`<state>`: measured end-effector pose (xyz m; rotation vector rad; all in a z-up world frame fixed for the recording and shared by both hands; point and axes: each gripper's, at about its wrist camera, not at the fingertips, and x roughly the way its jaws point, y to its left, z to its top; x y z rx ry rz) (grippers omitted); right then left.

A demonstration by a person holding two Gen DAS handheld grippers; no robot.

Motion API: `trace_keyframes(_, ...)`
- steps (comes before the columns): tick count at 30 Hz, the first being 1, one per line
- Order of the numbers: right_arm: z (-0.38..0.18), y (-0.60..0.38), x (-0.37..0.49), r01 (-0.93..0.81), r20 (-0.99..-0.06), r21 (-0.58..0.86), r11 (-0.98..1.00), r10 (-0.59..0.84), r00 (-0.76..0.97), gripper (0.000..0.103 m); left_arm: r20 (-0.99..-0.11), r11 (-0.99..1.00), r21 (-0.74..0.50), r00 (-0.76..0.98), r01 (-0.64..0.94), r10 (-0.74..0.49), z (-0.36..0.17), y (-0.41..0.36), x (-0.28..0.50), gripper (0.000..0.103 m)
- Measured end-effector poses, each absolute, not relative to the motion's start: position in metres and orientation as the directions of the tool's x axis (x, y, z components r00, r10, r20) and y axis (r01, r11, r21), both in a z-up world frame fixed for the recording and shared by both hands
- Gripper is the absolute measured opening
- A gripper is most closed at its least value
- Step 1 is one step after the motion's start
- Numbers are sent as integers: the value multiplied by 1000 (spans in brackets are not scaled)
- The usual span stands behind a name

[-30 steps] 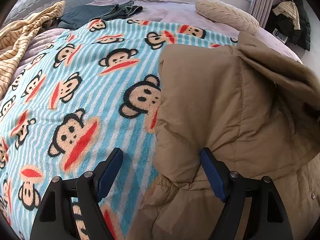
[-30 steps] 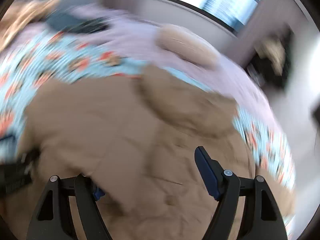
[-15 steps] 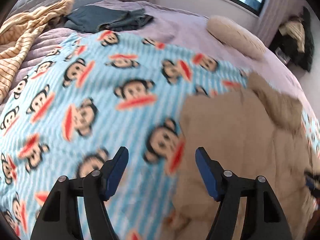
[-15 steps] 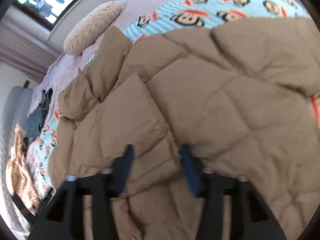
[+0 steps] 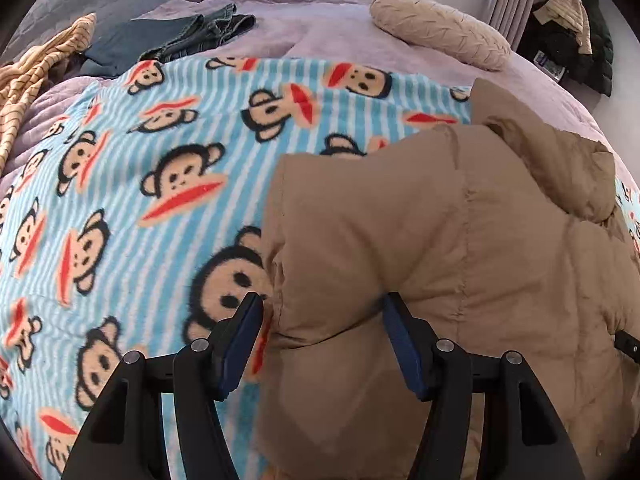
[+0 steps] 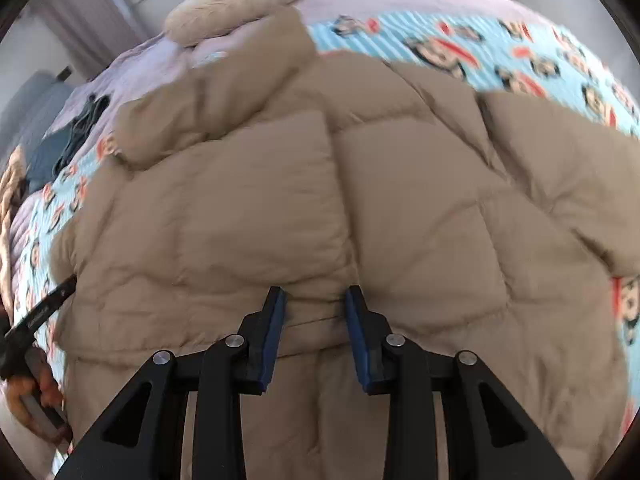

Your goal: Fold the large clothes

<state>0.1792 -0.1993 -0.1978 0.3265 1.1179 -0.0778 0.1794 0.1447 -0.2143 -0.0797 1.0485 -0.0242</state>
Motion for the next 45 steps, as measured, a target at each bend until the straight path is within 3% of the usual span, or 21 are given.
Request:
trace_keyframes(4,-186,-201,179,238,-899,143,961,26,437,32,-868,998,-51,496,-34,-27,-213,146,176,71)
trace_keyframes(9,-169,-225,163,277,-901,203,939,68,429,36,-867,999,-6,499,-44,16,-189,144,163,71)
trace_keyframes(13,-163,-244,131,295,-889,283,912,135,437,55,-867,1000,1,499,8,-3,-167,124,140,71)
trace_keyframes(16,-160,-259,107,329,-881,349,878,187,435,58,-875,998,-1,483,59,-29,-159,94,122,71)
trace_keyframes(25,-161,-309,60,425,-861,450,785,255,440,80,-903,980,-63,407,191,-137,-154,-11,77,71)
trace_keyframes(26,-160,-317,55,438,-859,457,774,255,445,80,-905,976,-71,399,207,-151,-153,-23,73,80)
trace_keyframes(27,-160,-323,50,450,-857,462,764,253,449,80,-905,973,-73,396,220,-158,-152,-33,69,98)
trace_keyframes(28,-160,-332,45,464,-855,467,752,251,454,80,-901,972,-71,404,224,-158,-150,-41,65,103)
trace_keyframes(34,-161,-386,21,530,-834,507,680,231,501,82,-906,958,-59,388,279,-169,-147,-87,52,102)
trace_keyframes(37,-162,-413,15,548,-825,520,655,219,521,103,-913,954,-54,372,296,-168,-149,-107,49,102)
trace_keyframes(45,-159,-494,2,609,-799,547,574,142,584,103,-925,942,-56,338,331,-173,-151,-157,46,102)
